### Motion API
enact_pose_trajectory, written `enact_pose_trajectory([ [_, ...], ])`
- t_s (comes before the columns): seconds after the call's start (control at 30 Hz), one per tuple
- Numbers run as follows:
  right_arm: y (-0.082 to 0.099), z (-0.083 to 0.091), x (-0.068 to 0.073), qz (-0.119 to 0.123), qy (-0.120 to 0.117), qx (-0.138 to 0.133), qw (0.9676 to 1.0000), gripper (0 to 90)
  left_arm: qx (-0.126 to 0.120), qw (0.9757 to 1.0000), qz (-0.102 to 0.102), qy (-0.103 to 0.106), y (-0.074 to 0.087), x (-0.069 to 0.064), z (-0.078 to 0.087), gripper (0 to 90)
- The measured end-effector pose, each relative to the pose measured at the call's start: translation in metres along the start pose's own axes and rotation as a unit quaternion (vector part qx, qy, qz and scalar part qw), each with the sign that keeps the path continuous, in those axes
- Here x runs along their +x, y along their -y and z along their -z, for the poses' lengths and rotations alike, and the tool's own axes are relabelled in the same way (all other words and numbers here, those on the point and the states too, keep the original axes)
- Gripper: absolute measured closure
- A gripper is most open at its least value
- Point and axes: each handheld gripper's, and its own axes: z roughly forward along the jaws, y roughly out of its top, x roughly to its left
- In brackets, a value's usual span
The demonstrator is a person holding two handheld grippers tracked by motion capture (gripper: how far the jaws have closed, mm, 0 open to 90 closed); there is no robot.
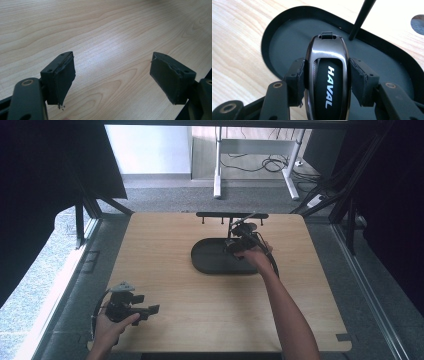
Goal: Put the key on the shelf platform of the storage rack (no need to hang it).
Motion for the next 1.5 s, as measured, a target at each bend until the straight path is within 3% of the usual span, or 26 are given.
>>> enact_pose_trajectory([
  [0.23, -0.003, -0.012, -0.004, -0.013, 0.016, -0.002, 0.9998, 49.0, -0.001, 1.0000, 0.000, 0.000, 0.000, 0.001, 0.001, 20.5],
  [0.83, 0.004, -0.039, -0.004, -0.016, 0.036, 0.008, 0.9992, 48.9, 0.002, 1.0000, -0.001, 0.001, 0.000, 0.001, 0.001, 20.5],
  [1.5, 0.015, -0.067, -0.003, -0.009, 0.043, 0.041, 0.9982, 48.8, 0.002, 1.0000, 0.000, 0.001, 0.000, 0.001, 0.000, 20.5],
])
